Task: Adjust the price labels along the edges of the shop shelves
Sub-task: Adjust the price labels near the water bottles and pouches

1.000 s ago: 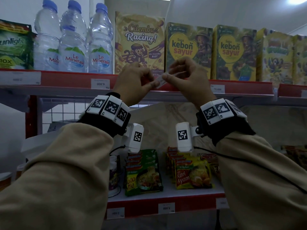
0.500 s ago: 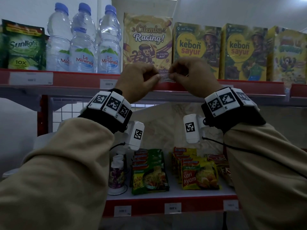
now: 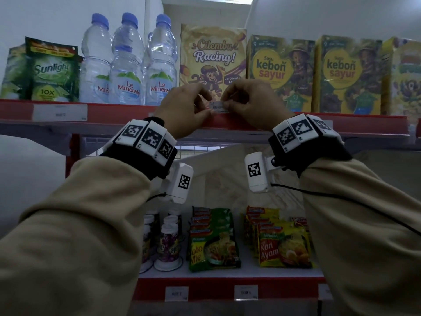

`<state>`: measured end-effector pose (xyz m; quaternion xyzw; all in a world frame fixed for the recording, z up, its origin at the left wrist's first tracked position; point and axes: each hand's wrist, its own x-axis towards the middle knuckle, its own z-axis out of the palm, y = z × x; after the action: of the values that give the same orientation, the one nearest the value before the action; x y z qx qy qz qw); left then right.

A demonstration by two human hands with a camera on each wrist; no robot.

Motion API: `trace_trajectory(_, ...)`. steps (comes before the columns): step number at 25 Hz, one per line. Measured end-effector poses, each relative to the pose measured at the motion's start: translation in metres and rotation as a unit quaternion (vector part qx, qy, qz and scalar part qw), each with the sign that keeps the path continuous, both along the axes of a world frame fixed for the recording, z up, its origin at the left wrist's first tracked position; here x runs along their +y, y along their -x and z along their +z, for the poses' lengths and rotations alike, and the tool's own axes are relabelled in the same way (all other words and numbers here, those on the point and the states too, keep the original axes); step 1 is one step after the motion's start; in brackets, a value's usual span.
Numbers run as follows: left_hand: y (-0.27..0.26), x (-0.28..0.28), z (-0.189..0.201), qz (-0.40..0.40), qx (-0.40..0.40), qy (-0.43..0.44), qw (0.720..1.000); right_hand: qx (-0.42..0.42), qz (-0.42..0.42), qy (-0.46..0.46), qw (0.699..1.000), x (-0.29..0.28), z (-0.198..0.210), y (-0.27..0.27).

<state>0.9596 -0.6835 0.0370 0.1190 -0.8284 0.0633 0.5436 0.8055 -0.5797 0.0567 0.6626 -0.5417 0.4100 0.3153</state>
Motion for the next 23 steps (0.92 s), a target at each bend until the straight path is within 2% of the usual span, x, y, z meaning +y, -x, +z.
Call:
trace_trajectory(4,0.005,-0.003,0.000,0.019,0.005,0.007,1.000,0.013,-0.016,-0.049,0.999,0.005,0.004,0.001)
trace_trajectory(10,0.003,-0.002,0.004,0.035,-0.014,0.014,0.999,0.078,-0.131,-0.110,0.982,0.010,0.014,0.002)
trace_trajectory(17,0.002,0.001,0.004,0.031,-0.029,0.018,0.999,0.081,-0.140,-0.145,0.976,0.011,0.014,-0.001)
trace_trajectory(23,0.001,0.003,0.008,0.046,-0.050,0.017,0.998,0.070,-0.145,-0.136,0.978,0.013,0.012,-0.002)
